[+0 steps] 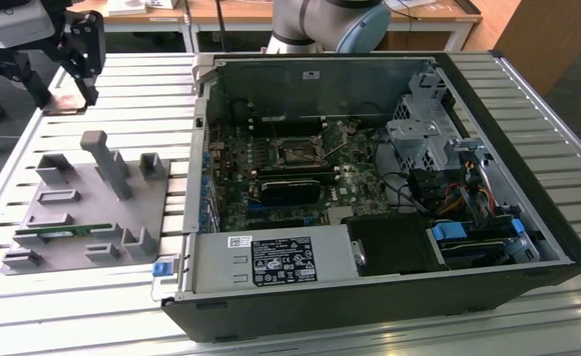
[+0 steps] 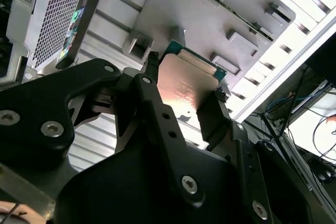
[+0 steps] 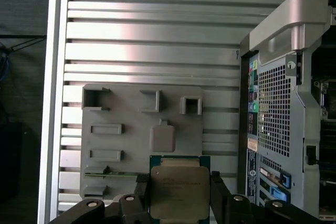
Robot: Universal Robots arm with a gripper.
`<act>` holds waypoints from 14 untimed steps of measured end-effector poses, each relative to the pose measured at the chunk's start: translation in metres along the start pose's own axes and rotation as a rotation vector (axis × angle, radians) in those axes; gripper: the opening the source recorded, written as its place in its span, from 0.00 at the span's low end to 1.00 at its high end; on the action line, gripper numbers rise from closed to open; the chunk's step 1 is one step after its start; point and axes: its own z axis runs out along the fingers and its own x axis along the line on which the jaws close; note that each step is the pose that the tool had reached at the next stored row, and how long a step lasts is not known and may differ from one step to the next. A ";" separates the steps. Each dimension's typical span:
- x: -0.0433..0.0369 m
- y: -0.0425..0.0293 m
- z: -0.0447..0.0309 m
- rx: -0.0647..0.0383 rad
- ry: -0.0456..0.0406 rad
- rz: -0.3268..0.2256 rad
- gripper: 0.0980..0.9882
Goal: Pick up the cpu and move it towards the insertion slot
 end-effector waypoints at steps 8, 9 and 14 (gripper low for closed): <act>-0.0127 -0.0002 -0.0001 0.000 0.0001 0.000 0.50; -0.0144 -0.0002 -0.0001 0.000 0.0000 0.000 0.50; -0.0222 -0.0004 -0.0001 0.000 0.0000 0.000 0.50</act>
